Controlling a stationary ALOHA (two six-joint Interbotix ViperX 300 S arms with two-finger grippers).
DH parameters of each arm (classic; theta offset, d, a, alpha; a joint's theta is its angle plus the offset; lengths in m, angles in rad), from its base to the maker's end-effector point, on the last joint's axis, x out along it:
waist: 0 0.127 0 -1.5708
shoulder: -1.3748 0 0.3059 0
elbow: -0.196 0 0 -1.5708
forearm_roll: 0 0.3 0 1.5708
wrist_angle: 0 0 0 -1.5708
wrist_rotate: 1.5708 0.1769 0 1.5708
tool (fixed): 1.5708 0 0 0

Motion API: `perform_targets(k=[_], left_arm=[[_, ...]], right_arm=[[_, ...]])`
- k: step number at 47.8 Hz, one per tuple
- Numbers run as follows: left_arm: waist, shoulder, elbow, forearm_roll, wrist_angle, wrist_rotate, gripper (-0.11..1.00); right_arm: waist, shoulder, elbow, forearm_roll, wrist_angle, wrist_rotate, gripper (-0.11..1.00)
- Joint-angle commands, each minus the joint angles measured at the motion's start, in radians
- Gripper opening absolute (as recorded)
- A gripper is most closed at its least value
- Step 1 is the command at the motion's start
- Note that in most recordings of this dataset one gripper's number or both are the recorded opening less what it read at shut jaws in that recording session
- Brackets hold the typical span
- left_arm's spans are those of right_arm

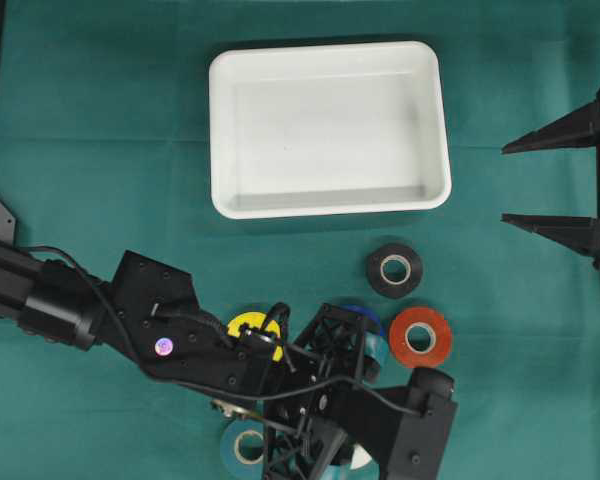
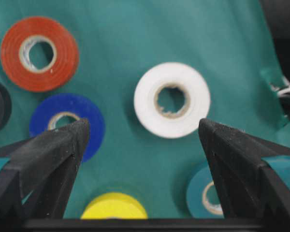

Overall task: Pick up the tape from a random location and place it into the white case.
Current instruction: 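Lower the left gripper and close it on the white tape roll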

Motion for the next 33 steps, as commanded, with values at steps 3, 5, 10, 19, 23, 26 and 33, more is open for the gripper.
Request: perform_targets(k=[3, 5, 10, 19, 23, 26, 33], left_arm=[[0.005, -0.009, 0.011, 0.002, -0.054, -0.002, 0.98], [0.005, -0.003, 0.017, 0.002, -0.071, 0.0, 0.98], [0.005, 0.002, 0.041, 0.002, -0.103, 0.0, 0.98], [0.008, 0.002, 0.107, 0.002, -0.213, 0.0, 0.98], [0.008, 0.005, 0.133, 0.002, -0.262, 0.002, 0.98], [0.009, 0.012, 0.15, 0.002, -0.295, 0.002, 0.98], [0.009, 0.049, 0.164, 0.002, -0.334, 0.006, 0.98]], right_arm=[[0.0, 0.008, -0.026, -0.002, -0.003, -0.002, 0.91], [0.002, 0.008, -0.028, -0.002, -0.003, -0.002, 0.91], [0.002, 0.012, -0.026, -0.002, -0.003, -0.002, 0.91], [0.0, 0.031, -0.023, -0.002, -0.005, -0.002, 0.91], [0.002, 0.04, -0.02, -0.003, -0.006, -0.002, 0.91], [0.002, 0.048, -0.02, -0.003, -0.006, -0.002, 0.91], [0.0, 0.055, -0.018, -0.005, -0.006, -0.002, 0.91]])
